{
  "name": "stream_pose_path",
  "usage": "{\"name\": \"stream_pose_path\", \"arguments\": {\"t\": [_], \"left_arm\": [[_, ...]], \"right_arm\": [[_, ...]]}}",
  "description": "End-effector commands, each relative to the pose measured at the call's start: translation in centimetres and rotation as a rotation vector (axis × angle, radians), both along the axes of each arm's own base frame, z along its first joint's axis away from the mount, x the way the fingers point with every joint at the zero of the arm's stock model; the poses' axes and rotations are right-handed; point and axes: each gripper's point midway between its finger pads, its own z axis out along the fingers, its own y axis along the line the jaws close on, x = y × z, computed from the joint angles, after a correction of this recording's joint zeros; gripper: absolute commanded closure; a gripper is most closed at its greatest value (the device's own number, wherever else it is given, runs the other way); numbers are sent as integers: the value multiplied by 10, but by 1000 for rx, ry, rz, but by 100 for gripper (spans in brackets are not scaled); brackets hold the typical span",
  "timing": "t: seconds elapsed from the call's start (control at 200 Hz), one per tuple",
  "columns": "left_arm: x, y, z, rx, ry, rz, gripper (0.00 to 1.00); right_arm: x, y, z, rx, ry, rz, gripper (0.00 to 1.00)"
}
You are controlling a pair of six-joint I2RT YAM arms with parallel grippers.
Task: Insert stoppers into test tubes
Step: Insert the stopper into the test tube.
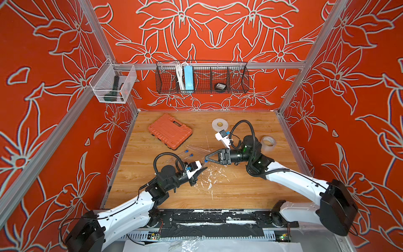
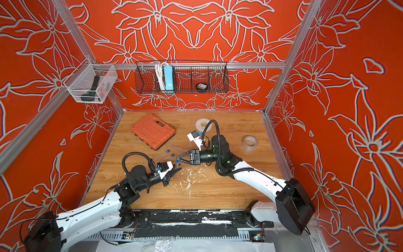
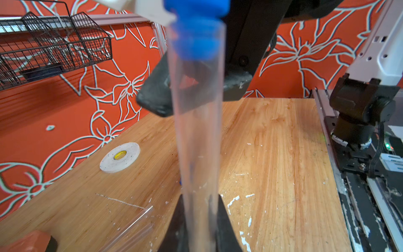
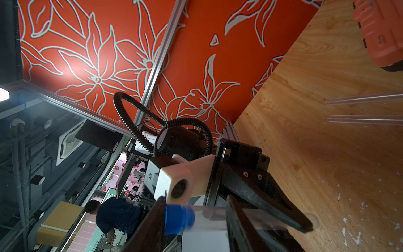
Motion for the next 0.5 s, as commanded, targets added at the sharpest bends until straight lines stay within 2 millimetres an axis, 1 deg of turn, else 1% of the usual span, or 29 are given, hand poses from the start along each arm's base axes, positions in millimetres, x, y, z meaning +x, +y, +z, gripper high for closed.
{"name": "stream_pose_path", "arguments": {"t": [0.0,0.345,0.495], "left_arm": [[-43,22,189,-400,-529,-55,100],[-47,24,198,-412,-561,-59,100],[-49,24,203,-419,-569,-69,100]], "right_arm": [[-6,-17,-124,-362,290,-55,56],[-3,-20,-135,-400,294,-79,58],[-3,-23,-143,-431,297,-85,59]]}}
